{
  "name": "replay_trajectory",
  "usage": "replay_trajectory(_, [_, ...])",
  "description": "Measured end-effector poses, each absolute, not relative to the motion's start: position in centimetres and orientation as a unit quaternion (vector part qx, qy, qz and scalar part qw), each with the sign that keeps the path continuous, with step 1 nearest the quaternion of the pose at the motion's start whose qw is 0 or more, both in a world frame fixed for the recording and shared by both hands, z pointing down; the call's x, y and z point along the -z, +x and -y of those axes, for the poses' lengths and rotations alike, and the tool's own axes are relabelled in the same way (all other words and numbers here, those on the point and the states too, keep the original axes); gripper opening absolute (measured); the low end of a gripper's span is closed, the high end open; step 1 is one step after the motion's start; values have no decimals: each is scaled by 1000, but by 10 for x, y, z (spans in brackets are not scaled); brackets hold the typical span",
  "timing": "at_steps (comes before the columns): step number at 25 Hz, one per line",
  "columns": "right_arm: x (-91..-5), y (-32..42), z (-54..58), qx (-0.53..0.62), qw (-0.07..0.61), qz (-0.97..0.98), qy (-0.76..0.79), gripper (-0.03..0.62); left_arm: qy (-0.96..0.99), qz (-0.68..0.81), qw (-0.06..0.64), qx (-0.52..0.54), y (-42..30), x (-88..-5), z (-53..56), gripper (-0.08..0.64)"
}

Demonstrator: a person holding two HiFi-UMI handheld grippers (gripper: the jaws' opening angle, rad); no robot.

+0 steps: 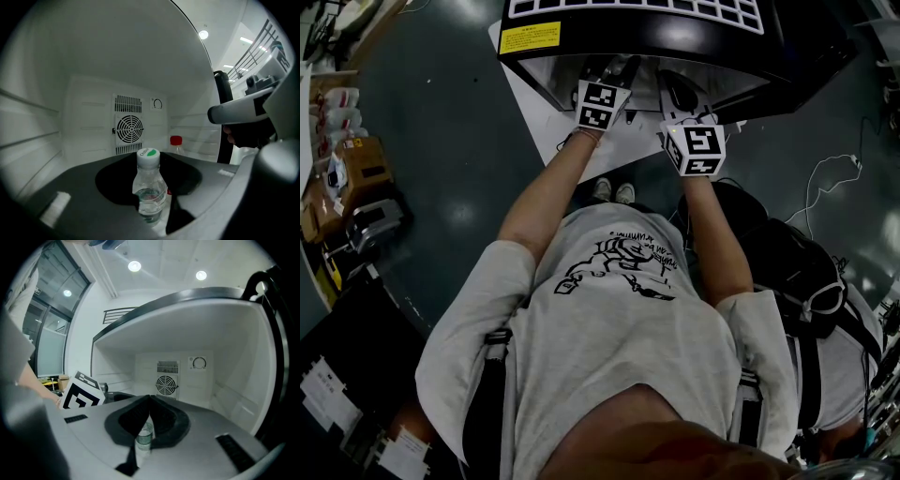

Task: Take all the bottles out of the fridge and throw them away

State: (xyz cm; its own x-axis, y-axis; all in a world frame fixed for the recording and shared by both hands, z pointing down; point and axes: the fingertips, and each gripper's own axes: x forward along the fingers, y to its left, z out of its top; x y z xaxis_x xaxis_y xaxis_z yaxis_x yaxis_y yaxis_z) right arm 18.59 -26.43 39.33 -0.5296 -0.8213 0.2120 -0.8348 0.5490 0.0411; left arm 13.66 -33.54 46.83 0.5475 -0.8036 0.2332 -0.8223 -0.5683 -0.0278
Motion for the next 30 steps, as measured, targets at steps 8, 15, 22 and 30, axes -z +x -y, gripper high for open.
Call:
replay_trajectory(8, [-394,190,262,-32,101,875,472,9,883,456,38,-99,138,-465,322,153])
replay_trajectory(15, [-387,187,256,-25,100,878,468,9,890,447,35,-86,139,-449,309,153])
replay_trajectory(22, [-380,187,249,-15,97,880,465,9,897,434,27,-79,142,-428,292,153])
replay_trajectory(30, [-372,187,243,-10,95,881,464,9,904,417,-12,-89,147,-400,271,153])
